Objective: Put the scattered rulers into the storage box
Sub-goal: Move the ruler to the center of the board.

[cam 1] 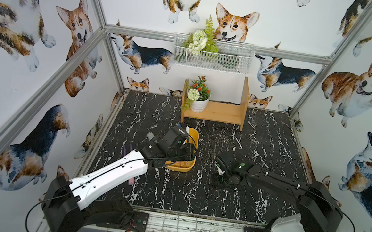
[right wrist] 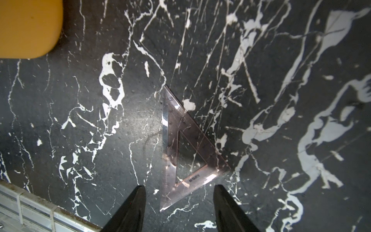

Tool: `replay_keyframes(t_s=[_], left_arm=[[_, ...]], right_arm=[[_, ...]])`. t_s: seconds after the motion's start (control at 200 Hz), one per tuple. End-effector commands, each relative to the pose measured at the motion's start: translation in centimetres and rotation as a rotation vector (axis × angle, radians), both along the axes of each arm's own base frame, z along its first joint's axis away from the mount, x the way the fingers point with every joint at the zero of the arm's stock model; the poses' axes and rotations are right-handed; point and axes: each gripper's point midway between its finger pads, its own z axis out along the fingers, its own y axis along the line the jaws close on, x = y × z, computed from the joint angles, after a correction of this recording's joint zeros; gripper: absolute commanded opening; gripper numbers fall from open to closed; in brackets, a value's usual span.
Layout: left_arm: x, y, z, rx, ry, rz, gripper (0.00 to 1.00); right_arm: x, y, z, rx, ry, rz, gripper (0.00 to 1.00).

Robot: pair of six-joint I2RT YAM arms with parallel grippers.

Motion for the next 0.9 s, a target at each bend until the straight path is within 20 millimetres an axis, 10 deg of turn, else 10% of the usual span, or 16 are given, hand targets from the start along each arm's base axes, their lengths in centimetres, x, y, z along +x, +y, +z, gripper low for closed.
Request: replay_keyframes(t_s=[0.0, 0.896], left_arm=[[0.3, -0.2, 0.8, -0.009, -0.023, 0.008, 0.45], [-0.1, -0.5, 0.1, -0.025, -0.009, 0.012, 0.45]], right_arm=[[0.1, 0.3, 0.1, 0.025, -0.006, -0.016, 0.60], [0.4, 2.5, -2.3, -0.012, 0.011, 0.035, 0.60]])
